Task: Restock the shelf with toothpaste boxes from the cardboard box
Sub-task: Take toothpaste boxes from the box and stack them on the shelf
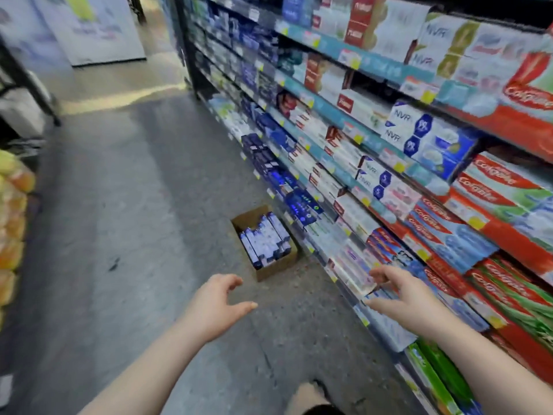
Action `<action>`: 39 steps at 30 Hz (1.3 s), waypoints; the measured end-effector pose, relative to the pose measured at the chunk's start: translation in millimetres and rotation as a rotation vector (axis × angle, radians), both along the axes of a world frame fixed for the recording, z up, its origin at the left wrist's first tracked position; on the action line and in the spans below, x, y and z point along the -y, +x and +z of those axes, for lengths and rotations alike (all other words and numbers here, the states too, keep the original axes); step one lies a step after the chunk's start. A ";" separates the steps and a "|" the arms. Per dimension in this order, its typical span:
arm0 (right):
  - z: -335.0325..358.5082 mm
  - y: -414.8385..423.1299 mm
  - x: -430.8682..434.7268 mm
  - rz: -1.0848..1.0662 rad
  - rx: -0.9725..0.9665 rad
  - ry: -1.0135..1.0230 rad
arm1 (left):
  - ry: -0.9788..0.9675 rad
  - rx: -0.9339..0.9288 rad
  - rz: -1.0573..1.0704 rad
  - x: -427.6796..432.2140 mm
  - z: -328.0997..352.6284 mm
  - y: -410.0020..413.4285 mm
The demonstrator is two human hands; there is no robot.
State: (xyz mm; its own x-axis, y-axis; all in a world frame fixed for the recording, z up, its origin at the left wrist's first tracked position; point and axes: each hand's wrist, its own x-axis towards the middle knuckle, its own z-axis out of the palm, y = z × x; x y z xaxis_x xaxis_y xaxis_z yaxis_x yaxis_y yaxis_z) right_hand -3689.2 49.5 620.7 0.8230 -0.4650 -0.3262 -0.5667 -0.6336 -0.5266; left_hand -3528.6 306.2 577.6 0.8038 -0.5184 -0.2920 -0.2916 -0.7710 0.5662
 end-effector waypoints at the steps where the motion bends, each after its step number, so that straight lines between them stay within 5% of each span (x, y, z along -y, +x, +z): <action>1: -4.6 16.7 0.9 0.003 -0.017 0.007 | 0.006 -0.012 0.009 -4.7 -4.4 11.9; 18: -108.1 381.3 93.9 0.009 -0.143 0.217 | 0.188 -0.098 0.066 68.1 -55.4 339.1; 30: -205.1 510.9 121.0 -0.210 -0.297 0.251 | 0.272 -0.232 -0.267 142.2 -154.8 530.8; 39: -342.4 566.8 121.8 -0.373 -0.415 0.293 | 0.311 -0.272 -0.514 218.0 -271.3 648.7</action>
State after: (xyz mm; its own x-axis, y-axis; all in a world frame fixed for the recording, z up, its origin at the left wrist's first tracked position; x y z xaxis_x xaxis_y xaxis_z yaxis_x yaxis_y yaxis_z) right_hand -3122.4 -72.3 278.4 0.4003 -0.5392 -0.7409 -0.9161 -0.2172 -0.3369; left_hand -2879.9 88.2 306.3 0.3527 -0.6753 -0.6477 -0.5444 -0.7111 0.4450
